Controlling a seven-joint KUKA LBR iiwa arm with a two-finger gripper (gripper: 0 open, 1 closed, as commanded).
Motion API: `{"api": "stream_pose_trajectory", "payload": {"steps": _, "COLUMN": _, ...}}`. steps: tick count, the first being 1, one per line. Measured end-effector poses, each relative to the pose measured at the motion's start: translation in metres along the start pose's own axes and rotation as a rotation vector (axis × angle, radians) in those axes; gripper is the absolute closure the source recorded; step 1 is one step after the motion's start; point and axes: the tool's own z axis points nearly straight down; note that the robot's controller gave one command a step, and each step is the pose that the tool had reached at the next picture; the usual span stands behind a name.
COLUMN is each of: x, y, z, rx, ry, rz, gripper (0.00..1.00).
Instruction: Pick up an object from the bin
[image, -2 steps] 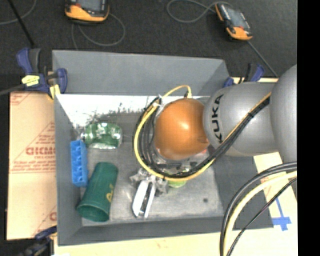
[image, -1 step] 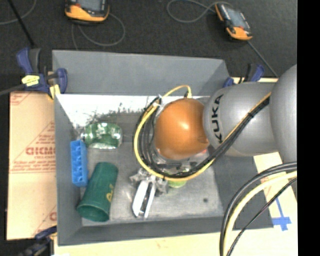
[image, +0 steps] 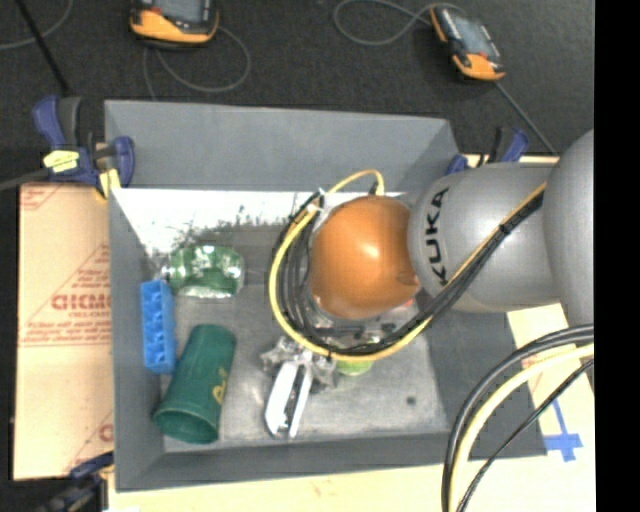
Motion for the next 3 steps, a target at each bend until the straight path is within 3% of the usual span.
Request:
{"api": "stream_pose_trajectory", "payload": {"steps": 1, "x": 0.001, "y": 0.002, "z": -0.021, "rx": -0.007, "ry": 0.006, "rz": 0.000, "gripper": 1.00}}
{"api": "stream_pose_trajectory", "payload": {"steps": 3, "x": 0.000, "y": 0.000, "z": -0.068, "rx": 0.002, "ry": 0.000, "rz": 0.001, "gripper": 1.00}}
